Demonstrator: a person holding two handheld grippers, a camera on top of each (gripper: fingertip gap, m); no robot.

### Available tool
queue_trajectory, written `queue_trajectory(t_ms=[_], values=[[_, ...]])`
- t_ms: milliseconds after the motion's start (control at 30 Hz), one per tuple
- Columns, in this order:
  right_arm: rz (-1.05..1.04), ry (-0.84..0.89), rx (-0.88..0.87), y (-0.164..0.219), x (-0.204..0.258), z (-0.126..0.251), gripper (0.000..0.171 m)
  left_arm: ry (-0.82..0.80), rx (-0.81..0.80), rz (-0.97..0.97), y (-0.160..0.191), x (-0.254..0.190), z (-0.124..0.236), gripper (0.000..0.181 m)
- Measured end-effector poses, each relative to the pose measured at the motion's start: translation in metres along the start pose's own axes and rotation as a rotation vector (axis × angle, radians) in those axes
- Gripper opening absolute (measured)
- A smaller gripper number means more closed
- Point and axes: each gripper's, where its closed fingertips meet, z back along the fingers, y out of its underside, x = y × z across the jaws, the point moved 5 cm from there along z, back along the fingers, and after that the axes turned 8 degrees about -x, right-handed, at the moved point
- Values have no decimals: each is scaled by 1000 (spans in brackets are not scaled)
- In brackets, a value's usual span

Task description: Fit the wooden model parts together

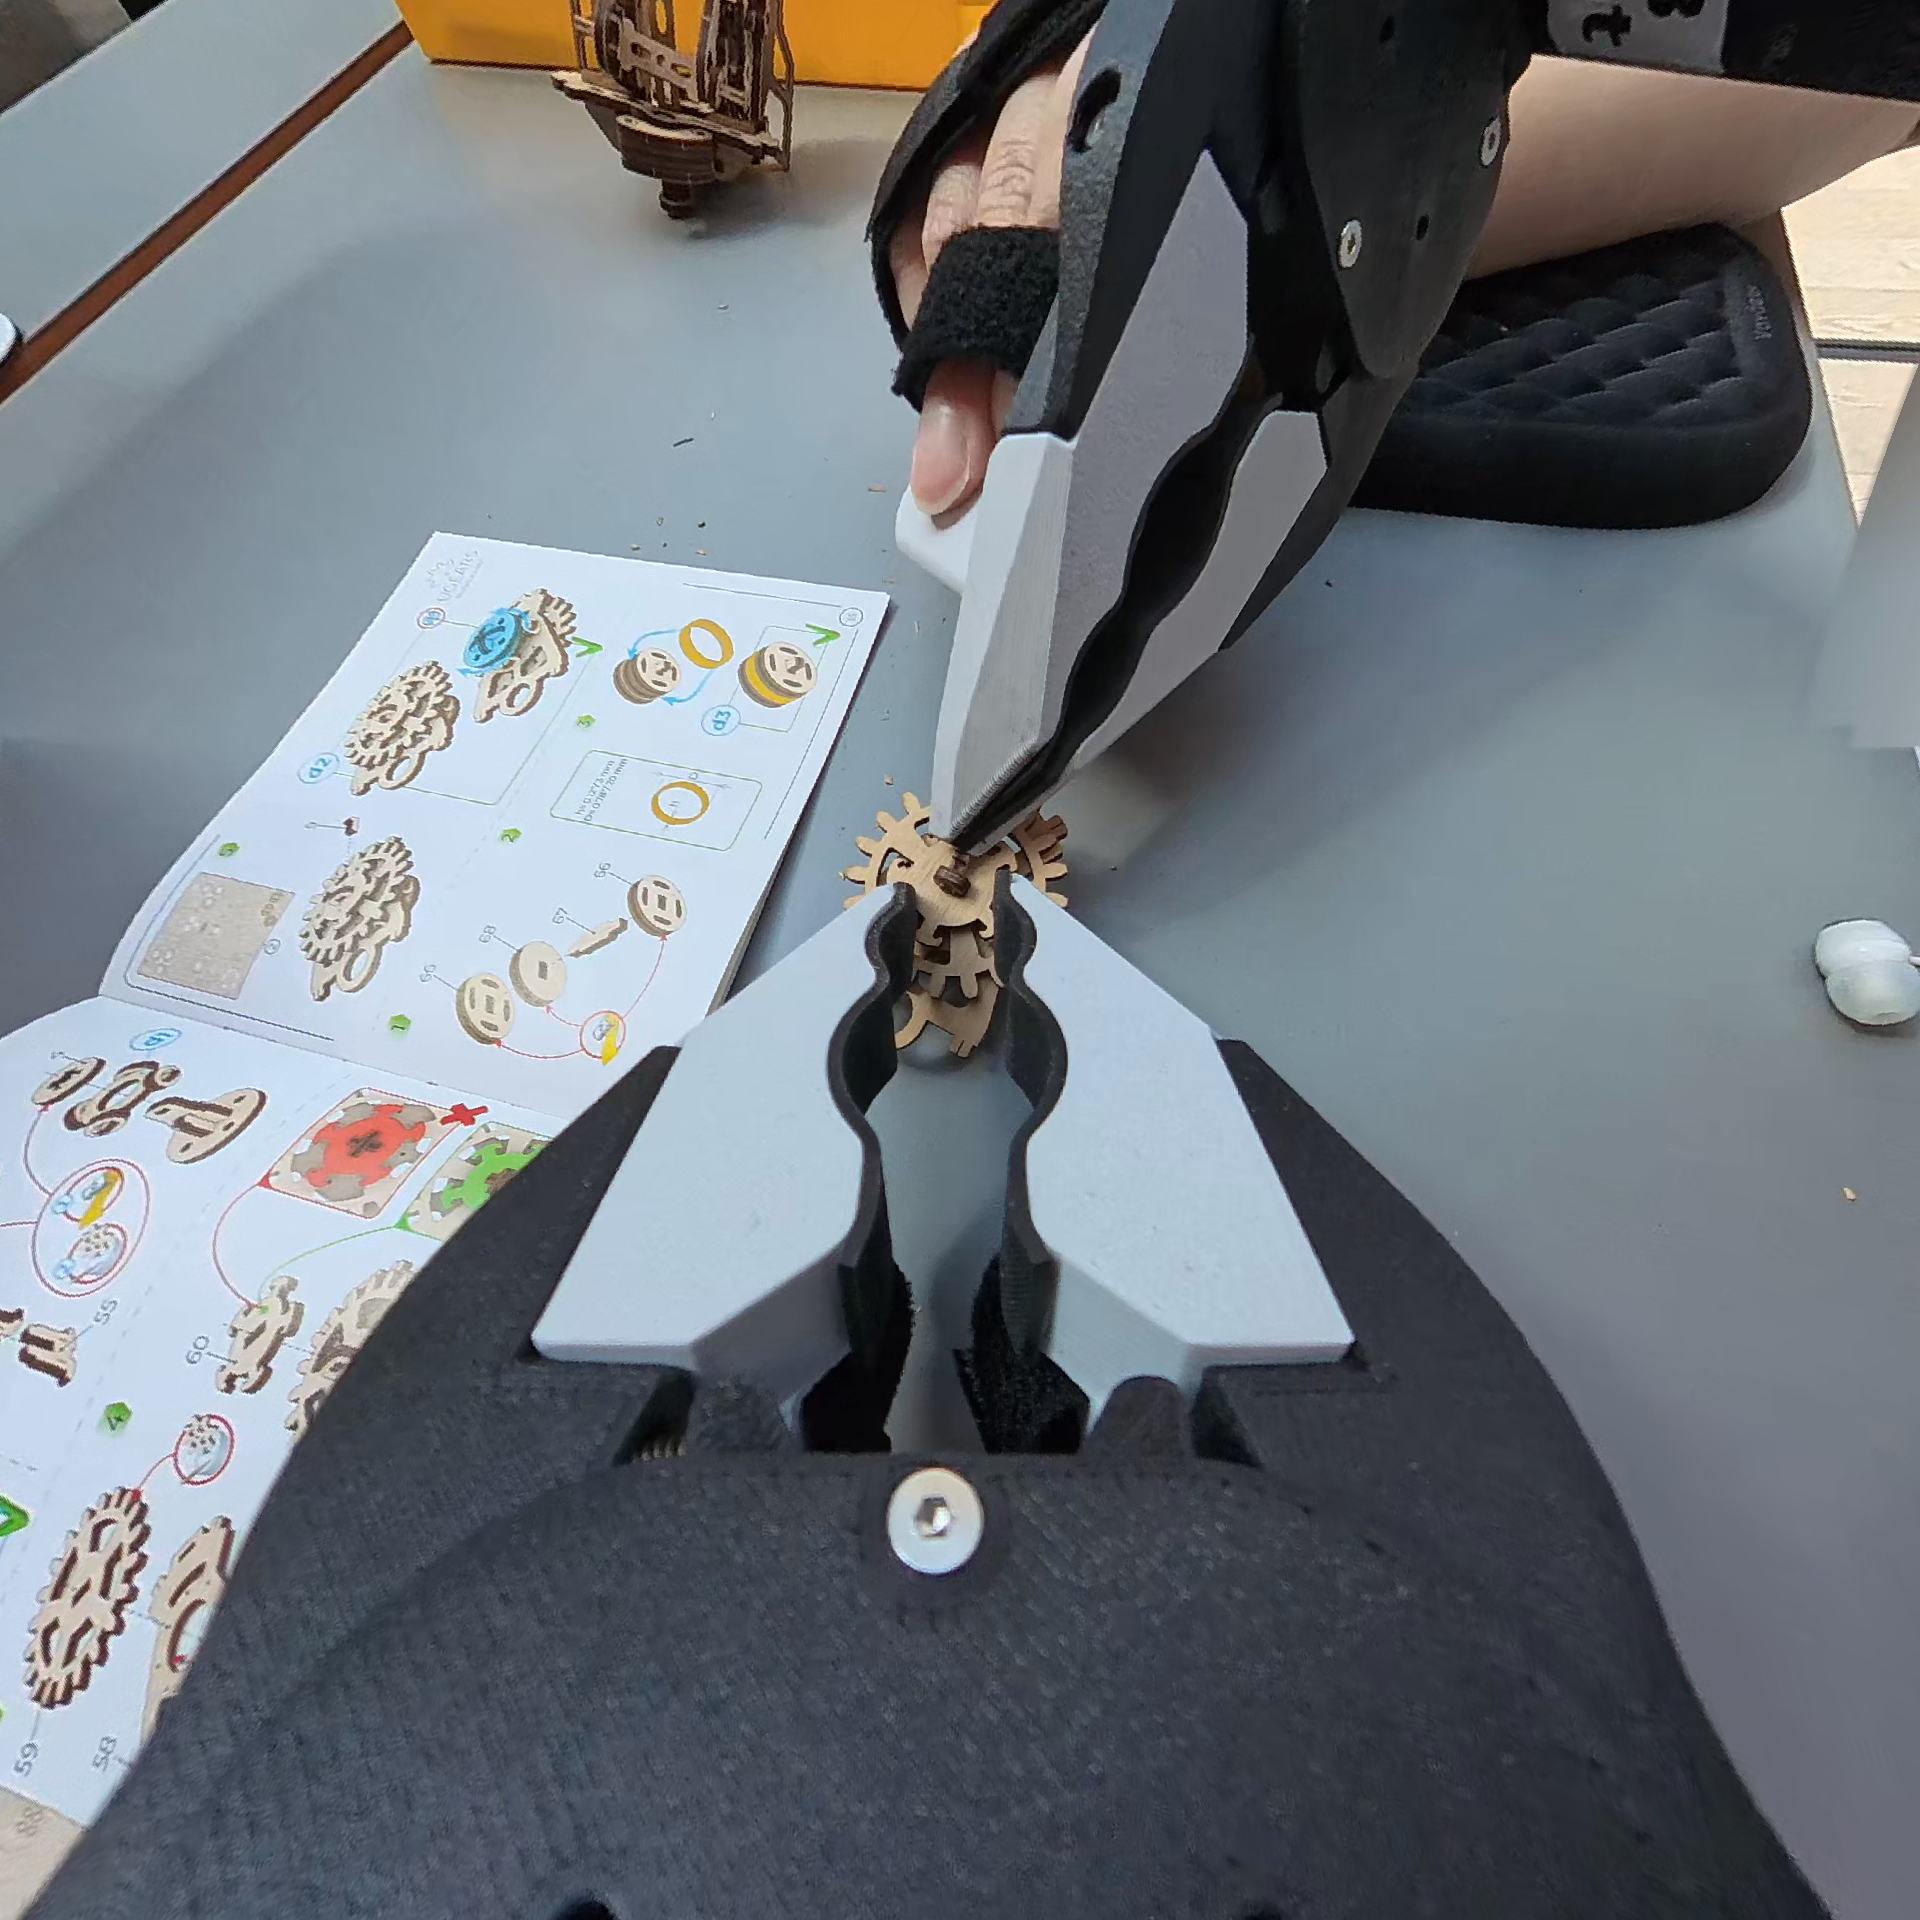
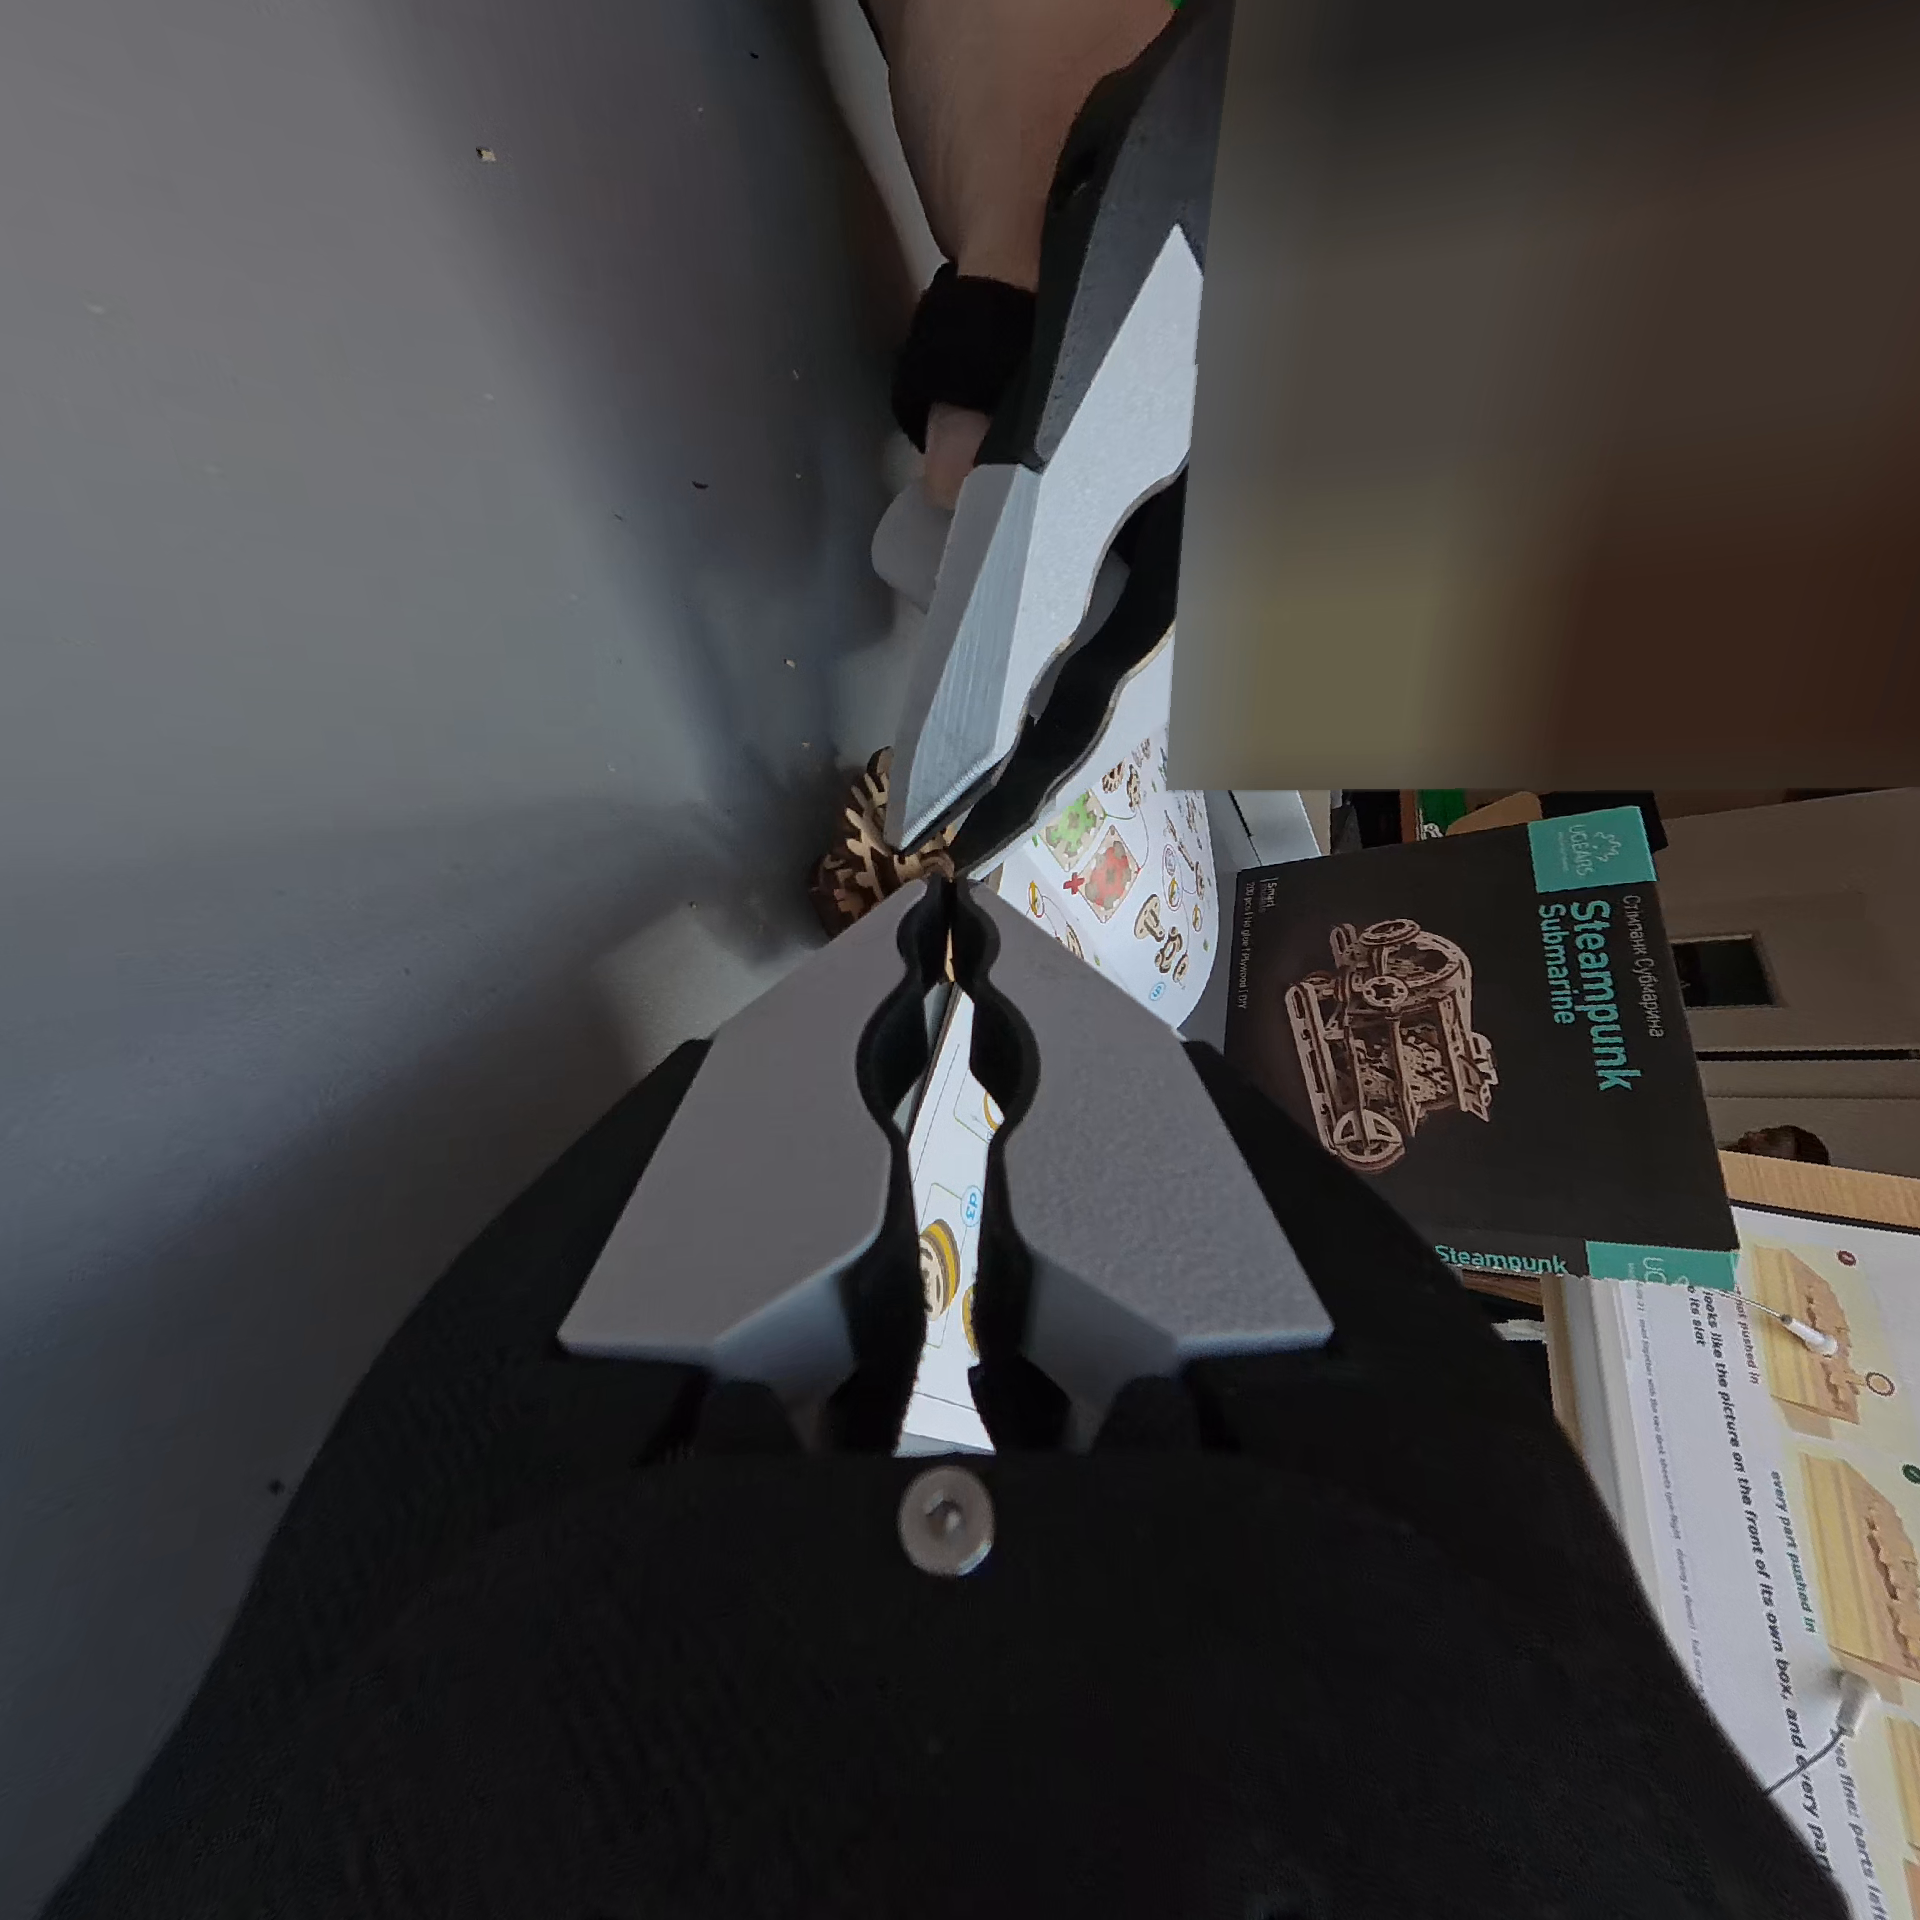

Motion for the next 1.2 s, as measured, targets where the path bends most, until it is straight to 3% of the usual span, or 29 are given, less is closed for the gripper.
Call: queue_trajectory(t_ms=[1200], values=[[-79, -12, 16, 1, -1, -2, 0, -66, 39, -74, -2, -3, 0, 12]])
